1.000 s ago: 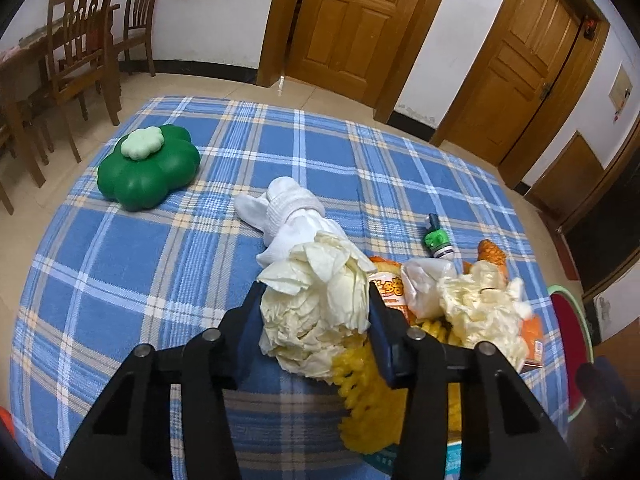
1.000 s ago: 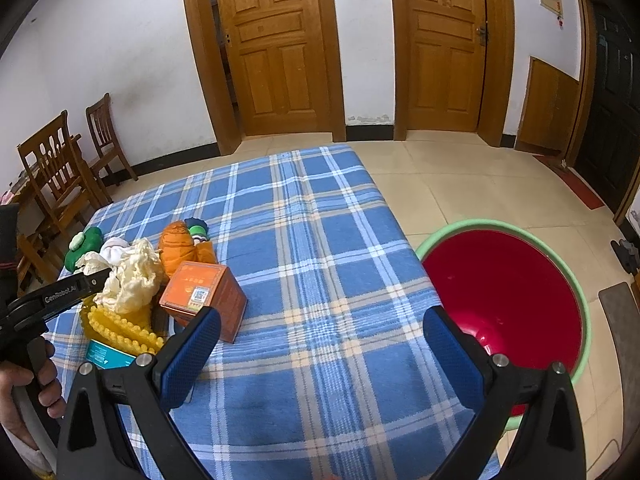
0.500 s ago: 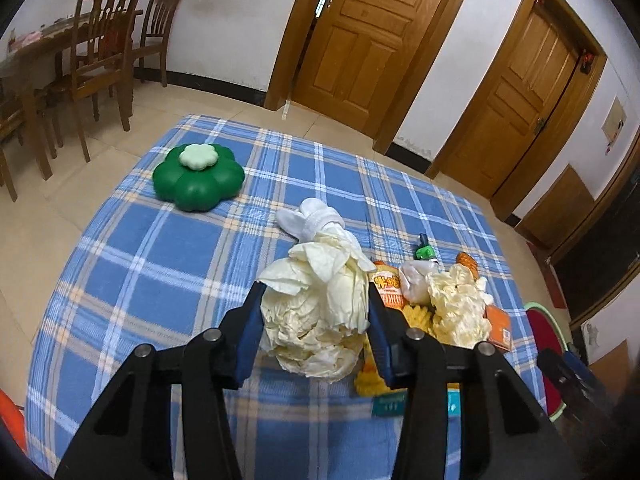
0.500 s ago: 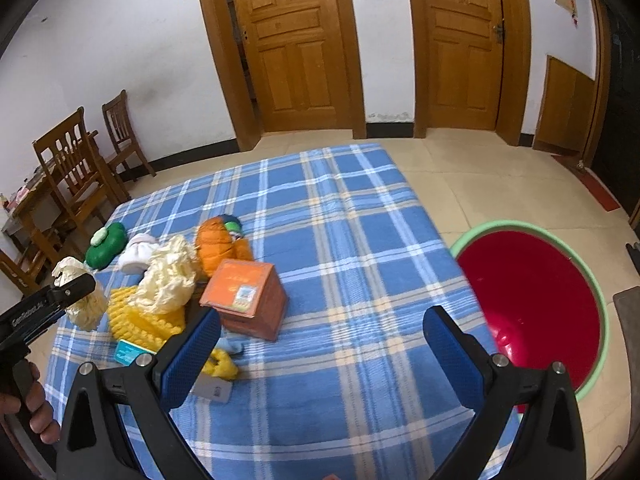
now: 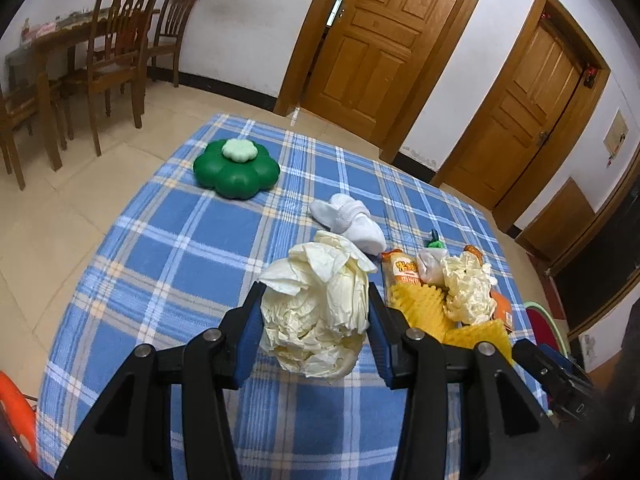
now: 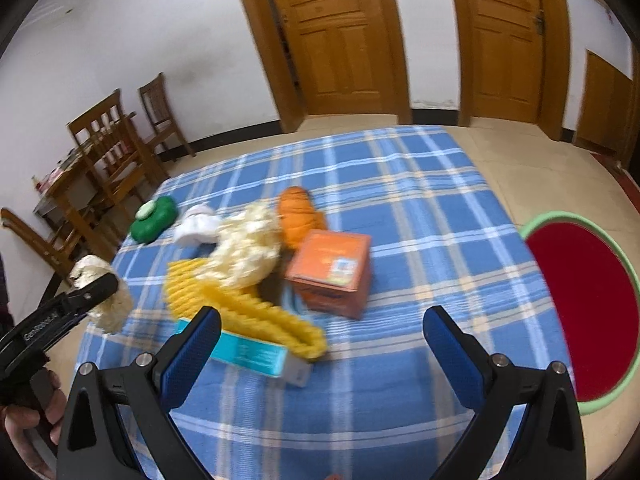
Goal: Collect trash
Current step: 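Grasp the yellow foam fruit net with the right gripper while the left gripper holds the paper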
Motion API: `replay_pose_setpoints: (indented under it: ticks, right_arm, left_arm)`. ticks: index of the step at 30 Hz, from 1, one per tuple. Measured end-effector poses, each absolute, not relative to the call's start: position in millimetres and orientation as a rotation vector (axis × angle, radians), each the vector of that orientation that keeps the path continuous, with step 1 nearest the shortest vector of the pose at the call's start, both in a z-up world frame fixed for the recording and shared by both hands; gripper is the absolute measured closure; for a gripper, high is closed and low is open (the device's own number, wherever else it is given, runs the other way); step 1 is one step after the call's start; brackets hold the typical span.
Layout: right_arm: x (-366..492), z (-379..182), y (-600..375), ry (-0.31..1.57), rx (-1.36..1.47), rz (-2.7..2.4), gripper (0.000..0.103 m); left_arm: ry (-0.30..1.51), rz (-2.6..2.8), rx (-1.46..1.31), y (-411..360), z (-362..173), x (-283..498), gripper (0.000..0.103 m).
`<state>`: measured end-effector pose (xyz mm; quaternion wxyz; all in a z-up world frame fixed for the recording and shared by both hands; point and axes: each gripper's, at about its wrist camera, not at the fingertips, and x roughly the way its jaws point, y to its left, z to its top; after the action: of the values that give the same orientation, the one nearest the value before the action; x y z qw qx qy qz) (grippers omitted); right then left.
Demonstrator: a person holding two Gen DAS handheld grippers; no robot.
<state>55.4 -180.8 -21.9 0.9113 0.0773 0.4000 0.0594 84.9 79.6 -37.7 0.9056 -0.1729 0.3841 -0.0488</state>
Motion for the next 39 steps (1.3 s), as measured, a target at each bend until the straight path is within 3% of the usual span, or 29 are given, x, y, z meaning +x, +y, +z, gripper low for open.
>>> replay_pose_setpoints:
  ticks: [14, 20, 22, 39]
  right_arm:
    - [70.9, -36.0, -159.6, 0.922, 0.202, 0.195, 0.039]
    - [69.1, -37.0, -161.7, 0.924, 0.197, 0.203, 0.069]
    - [66.9, -37.9, -162.9, 0.923, 0.185, 0.186, 0.087]
    - [38.4, -9.5, -179.7, 0.822, 0.187, 0.185, 0.090]
  left_arm:
    - [0.815, -0.144, -0.390, 96.1, -51.9, 82.3, 0.055]
    - [0.820, -0.174, -0.386, 95.4, -54.7, 85.7, 0.055]
    - [0.816, -0.189, -0.379, 93.5, -54.6, 86.6, 0.055]
    - [0.820, -0.294, -0.364, 73.9, -49.3, 96.8, 0.055]
